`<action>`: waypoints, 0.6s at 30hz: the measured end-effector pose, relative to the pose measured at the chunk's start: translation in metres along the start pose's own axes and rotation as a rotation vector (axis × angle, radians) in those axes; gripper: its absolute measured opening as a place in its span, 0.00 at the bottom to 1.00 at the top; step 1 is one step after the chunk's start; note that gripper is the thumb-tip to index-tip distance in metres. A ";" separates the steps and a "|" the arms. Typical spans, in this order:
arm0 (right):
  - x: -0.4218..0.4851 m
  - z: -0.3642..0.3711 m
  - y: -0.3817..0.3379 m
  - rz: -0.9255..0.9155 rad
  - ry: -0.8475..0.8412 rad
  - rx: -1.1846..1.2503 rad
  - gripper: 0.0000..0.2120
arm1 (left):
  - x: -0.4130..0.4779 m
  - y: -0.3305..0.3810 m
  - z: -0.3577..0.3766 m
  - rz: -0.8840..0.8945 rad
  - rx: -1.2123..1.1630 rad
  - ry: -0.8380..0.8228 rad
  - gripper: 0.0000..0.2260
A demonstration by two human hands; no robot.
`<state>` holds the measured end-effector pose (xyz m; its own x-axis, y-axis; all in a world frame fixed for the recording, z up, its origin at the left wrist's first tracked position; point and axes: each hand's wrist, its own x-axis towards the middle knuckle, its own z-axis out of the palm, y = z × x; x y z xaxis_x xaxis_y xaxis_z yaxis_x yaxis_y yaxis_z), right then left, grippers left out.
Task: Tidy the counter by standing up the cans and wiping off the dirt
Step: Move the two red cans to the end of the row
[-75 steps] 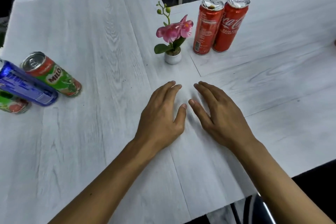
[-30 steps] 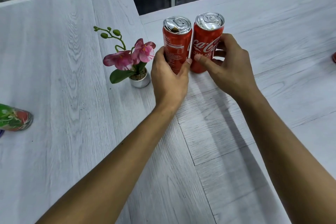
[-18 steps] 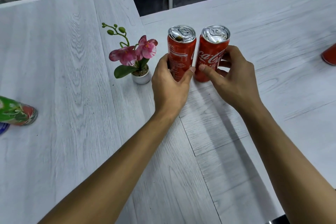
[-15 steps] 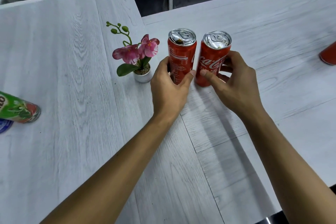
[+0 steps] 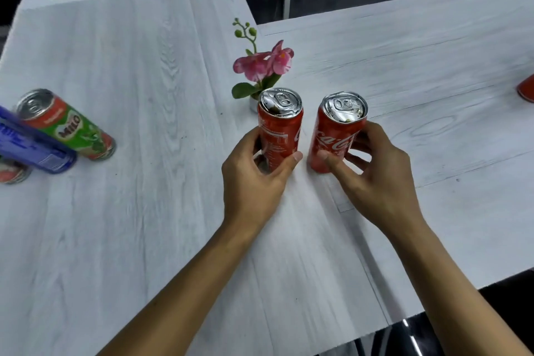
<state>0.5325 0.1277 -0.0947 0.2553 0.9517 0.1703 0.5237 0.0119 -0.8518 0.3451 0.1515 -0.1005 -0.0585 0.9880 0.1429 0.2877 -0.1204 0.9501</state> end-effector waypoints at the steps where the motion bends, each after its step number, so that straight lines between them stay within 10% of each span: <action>1: -0.007 0.006 -0.004 -0.005 -0.006 0.003 0.31 | -0.005 -0.001 -0.010 0.000 0.002 0.003 0.23; 18: -0.044 0.125 -0.092 -0.085 -0.169 0.089 0.31 | -0.014 -0.025 -0.160 0.000 0.147 0.171 0.24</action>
<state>0.3716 0.1227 -0.0861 0.0692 0.9840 0.1642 0.4617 0.1143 -0.8796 0.1855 0.1255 -0.0820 -0.2161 0.9557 0.1997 0.4230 -0.0927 0.9014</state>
